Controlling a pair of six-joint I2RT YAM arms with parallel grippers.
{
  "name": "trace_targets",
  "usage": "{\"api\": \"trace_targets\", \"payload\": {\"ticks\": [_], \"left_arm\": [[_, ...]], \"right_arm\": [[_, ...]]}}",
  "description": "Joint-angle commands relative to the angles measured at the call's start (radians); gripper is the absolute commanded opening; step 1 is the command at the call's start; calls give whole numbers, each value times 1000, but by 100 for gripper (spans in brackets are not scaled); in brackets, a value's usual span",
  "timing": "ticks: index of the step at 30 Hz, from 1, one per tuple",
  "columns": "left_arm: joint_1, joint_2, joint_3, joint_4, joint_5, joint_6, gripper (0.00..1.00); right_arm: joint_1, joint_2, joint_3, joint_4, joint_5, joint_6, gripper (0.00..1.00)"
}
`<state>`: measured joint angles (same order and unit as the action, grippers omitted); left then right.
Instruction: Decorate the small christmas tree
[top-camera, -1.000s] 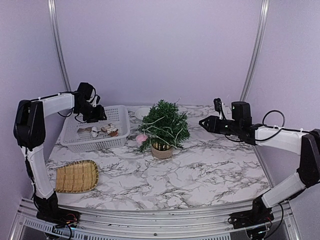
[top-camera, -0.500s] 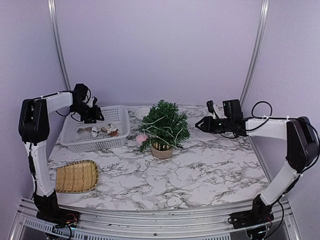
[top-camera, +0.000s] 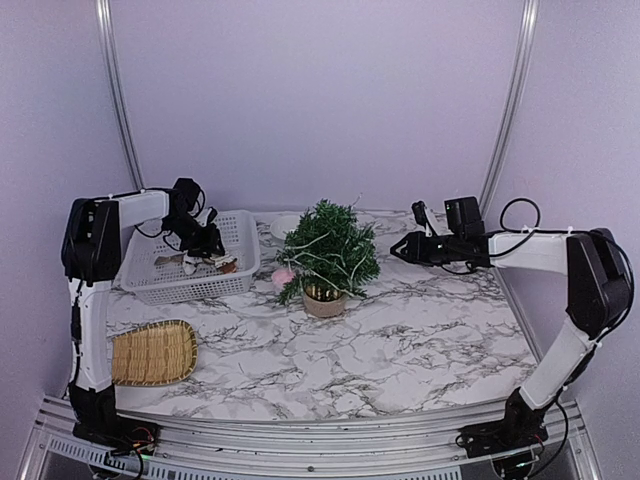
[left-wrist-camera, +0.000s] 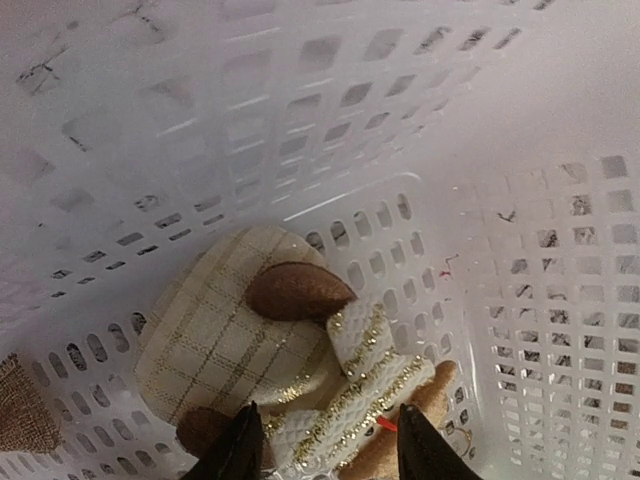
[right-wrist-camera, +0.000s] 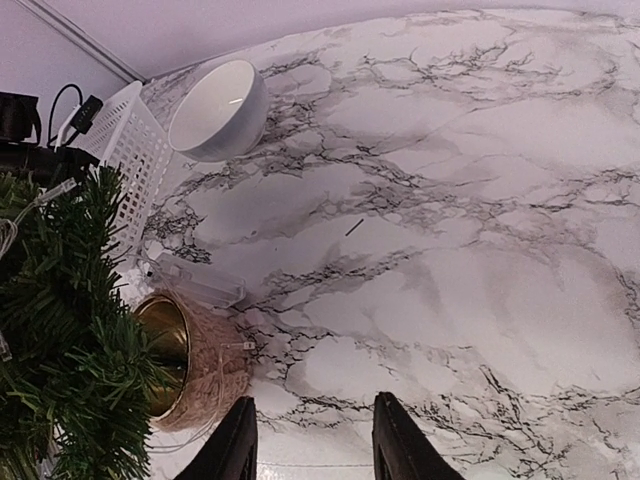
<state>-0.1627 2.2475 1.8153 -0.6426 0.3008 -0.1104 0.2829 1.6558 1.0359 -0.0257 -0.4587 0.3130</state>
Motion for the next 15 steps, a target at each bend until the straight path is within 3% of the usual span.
{"api": "trace_targets", "payload": {"ticks": [1,5,10,15], "left_arm": [[3,38,43,-45,-22,29,40],[-6,36,31,-47,6,40,36],[-20,45,29,-56,36,52,41],[-24,28,23,-60,43,52,21]], "right_arm": [[-8,7,44,2,-15,-4,38],[-8,5,46,0,-18,-7,38],[-8,6,53,-7,-24,-14,38],[-8,-5,56,-8,-25,-13,38]]}}
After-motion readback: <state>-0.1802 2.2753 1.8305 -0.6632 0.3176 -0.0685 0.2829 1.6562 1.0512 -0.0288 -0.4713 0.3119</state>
